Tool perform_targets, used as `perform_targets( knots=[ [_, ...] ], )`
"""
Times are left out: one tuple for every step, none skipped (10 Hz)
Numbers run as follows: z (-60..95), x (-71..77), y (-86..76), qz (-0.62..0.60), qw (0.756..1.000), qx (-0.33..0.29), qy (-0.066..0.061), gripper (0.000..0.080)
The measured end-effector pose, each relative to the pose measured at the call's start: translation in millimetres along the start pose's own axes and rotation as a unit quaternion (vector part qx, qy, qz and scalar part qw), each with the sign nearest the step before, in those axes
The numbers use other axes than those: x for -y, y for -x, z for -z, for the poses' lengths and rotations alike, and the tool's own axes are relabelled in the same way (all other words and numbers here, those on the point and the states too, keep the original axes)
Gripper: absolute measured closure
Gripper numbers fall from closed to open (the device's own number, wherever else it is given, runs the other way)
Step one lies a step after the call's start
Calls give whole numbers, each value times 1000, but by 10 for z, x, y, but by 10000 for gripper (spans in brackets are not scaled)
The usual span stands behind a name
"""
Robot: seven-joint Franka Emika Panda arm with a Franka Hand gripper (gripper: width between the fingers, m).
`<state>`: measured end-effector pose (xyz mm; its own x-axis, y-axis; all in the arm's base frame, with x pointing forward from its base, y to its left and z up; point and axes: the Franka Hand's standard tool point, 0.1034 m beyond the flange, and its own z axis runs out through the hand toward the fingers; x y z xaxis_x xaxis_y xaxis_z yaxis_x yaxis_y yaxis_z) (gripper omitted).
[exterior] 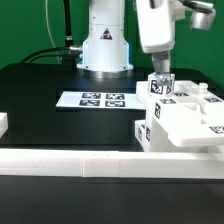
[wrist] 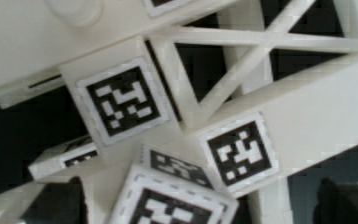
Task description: Assemble chair
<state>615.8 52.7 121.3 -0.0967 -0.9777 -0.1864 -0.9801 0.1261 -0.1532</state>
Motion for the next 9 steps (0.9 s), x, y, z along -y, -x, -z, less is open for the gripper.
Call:
perform_targets(
  knots=[
    [-2, -5, 1, 40, 999, 0, 2, 151],
    [-8, -52, 24, 101, 995, 5, 25, 151],
    [10, -52, 36, 160, 986, 7, 44, 150],
    [13, -37, 47, 202, 978, 8, 48, 150],
    [4, -61, 56, 258, 964, 6, 57, 150],
    [1, -60, 50, 291, 955, 9, 56, 150],
    [-1, -60, 48, 312, 948, 10, 56, 150],
    [-2, -61, 46, 356, 933, 12, 56, 150],
    [-4, -62, 46, 400, 915, 15, 56, 150]
  ],
)
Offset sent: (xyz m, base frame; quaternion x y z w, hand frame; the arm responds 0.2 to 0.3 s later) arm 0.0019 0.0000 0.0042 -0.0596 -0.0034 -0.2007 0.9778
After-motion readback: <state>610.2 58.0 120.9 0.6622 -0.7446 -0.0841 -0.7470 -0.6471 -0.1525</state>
